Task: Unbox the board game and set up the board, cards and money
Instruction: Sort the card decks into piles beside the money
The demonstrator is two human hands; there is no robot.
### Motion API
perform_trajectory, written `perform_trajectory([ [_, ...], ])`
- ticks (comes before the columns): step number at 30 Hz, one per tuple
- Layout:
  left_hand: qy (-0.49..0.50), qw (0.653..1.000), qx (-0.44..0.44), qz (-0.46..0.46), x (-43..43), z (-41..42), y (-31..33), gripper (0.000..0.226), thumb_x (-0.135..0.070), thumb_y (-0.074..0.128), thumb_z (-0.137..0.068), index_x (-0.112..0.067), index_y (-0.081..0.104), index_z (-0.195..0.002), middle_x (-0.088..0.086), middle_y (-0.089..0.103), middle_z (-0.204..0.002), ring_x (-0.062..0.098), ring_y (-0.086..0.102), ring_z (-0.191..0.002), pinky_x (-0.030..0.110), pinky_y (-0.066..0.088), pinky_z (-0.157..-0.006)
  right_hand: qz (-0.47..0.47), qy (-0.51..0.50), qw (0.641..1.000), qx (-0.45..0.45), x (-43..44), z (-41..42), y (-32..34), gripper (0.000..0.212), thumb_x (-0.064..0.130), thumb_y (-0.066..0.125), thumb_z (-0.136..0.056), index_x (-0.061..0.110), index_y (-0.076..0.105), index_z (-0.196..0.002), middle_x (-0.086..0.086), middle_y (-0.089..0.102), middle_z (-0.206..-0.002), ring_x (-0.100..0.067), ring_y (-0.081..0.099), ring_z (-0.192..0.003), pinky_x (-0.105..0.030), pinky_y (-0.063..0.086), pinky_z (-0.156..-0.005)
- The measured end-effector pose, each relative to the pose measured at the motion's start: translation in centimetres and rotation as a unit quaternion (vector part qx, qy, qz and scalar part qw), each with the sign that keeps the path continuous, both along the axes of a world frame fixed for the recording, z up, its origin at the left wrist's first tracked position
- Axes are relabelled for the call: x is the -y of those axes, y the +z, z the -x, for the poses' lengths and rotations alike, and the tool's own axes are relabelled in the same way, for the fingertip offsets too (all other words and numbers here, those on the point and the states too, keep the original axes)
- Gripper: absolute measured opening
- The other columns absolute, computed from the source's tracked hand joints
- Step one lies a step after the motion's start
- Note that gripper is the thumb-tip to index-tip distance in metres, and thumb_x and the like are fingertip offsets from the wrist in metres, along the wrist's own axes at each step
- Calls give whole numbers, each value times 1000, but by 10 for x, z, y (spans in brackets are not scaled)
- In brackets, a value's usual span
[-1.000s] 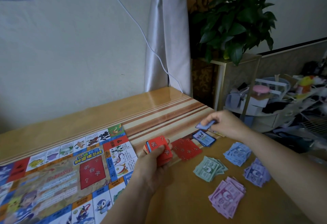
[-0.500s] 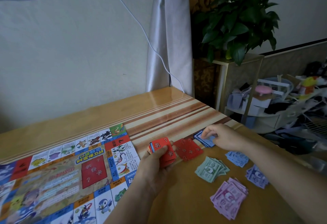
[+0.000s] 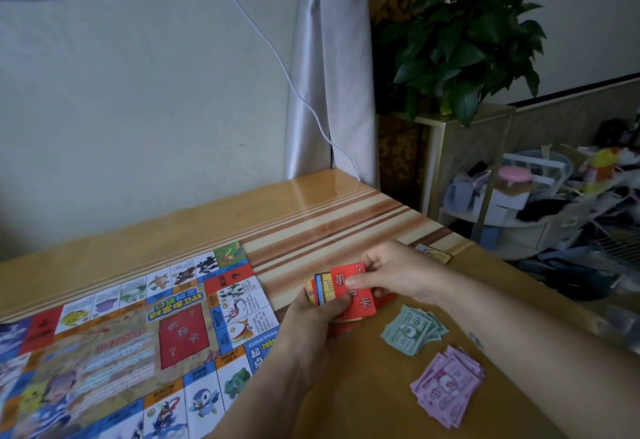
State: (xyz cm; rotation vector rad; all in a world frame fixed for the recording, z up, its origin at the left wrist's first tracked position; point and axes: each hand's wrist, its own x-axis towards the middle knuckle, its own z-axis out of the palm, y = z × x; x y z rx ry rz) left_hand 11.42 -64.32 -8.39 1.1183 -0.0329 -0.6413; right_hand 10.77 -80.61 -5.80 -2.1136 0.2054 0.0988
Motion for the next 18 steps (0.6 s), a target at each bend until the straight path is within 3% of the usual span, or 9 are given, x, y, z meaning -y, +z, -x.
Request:
perform_trajectory([
  [5,7,1000,-15,17,-5,-1,0,15,1,52,-91,-4,59,-104,12,74,-81,19,71,-69,31,58,-64,-26,14,999,-23,5,-4,-1,11,24,66,-89,15,70,-94,-5,74,-94,-15,66,-86,-21,48,-65],
  [9,36,999,6,22,-10,-3,3,16,5,49,-92,-4,60,-98,10,74,-76,17,71,-64,28,59,-55,-46,-47,998,14,20,-13,2,22,19,64,-90,11,65,-111,-4,71,-95,-15,66,-84,-22,50,-68],
  [11,43,999,9,32,-13,-5,6,17,7,47,-93,-4,60,-96,10,73,-73,18,71,-61,26,56,-49,19,-61,998,25,27,-19,1,33,18,66,-88,13,60,-120,-6,67,-110,-17,64,-99,-29,53,-82],
  [13,44,998,9,36,-15,-5,9,17,7,46,-93,-4,59,-96,10,73,-71,18,70,-60,25,54,-46,87,-37,995,13,23,-21,-5,35,20,69,-86,19,60,-120,-6,62,-120,-17,58,-111,-31,51,-88],
  [16,41,998,17,35,-16,-4,10,16,7,48,-92,-3,60,-95,12,73,-72,20,71,-61,25,54,-47,224,10,974,-6,12,-18,-20,38,28,71,-84,24,62,-121,4,57,-108,-12,54,-104,-26,45,-82],
  [18,35,999,22,23,-17,-4,9,15,7,50,-91,-3,61,-94,13,73,-74,20,71,-63,24,54,-48,318,-3,947,43,7,-16,-26,41,35,70,-83,28,61,-123,7,52,-112,-11,47,-110,-28,41,-90],
])
